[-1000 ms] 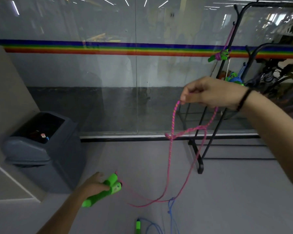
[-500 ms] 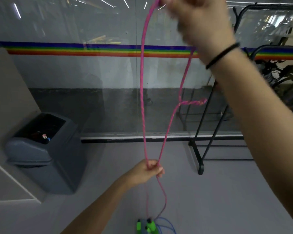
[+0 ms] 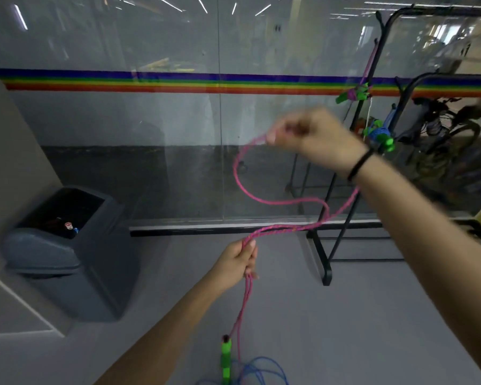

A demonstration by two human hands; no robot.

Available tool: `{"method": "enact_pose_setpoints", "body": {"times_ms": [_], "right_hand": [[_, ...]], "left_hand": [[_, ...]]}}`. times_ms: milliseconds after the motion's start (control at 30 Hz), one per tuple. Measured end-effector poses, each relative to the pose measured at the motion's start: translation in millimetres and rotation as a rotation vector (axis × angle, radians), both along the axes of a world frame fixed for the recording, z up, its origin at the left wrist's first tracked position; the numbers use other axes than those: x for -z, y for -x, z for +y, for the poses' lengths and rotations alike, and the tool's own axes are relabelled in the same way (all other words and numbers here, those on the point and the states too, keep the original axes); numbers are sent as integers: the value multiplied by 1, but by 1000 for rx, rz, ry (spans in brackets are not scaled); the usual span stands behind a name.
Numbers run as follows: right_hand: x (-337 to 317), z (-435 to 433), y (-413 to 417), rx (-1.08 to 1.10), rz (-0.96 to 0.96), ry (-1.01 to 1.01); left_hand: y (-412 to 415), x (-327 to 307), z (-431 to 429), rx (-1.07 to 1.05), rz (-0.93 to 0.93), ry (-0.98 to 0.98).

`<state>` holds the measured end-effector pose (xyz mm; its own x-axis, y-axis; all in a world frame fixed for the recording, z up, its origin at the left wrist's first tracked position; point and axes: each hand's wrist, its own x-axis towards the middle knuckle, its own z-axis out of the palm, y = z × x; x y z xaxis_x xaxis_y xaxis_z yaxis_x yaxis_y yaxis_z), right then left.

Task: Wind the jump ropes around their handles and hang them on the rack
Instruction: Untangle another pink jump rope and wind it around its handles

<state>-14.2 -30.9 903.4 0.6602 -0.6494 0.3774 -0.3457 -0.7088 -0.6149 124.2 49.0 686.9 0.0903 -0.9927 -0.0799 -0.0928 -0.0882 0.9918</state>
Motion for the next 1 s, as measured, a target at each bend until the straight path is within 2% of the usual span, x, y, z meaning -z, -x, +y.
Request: {"method": "enact_pose_setpoints", "body": {"times_ms": [67, 167, 200, 267, 367, 467, 600, 667, 733, 800, 833, 933, 1000], "right_hand": [[44, -6, 1, -9, 142, -186], [124, 2, 13, -181, 427, -534], [144, 9, 14, -246, 479, -649], [174, 24, 7, -346, 435, -775], [188, 53, -12, -383, 306, -778], [179, 64, -26, -320, 198, -649], [154, 67, -39, -274, -119, -705], [133, 67, -44, -277, -259, -735], [110, 68, -47, -321, -349, -746], [88, 71, -51, -379, -421, -728], [80, 72, -52, -392, -441, -719], [66, 75, -60, -387, -419, -619], [69, 74, -62, -325, -424, -593]], "left_hand": [[1, -24, -1, -18, 34, 53], [1, -52, -2, -11, 63, 115], [2, -60, -1, 4, 68, 127], [5, -69, -2, 31, 69, 151], [6, -74, -2, 49, 55, 175], [-6, -78, -1, 32, 84, 205], [-46, -59, 10, 3, 73, 258], [-71, -24, 26, -13, 77, 155], [-92, 39, 43, -94, 157, -41], [-100, 112, 54, -7, 45, -235], [-90, 126, 63, 92, -43, -282], [-38, 108, 79, 328, -1, -305], [1, 86, 74, 342, -23, -188]]}}
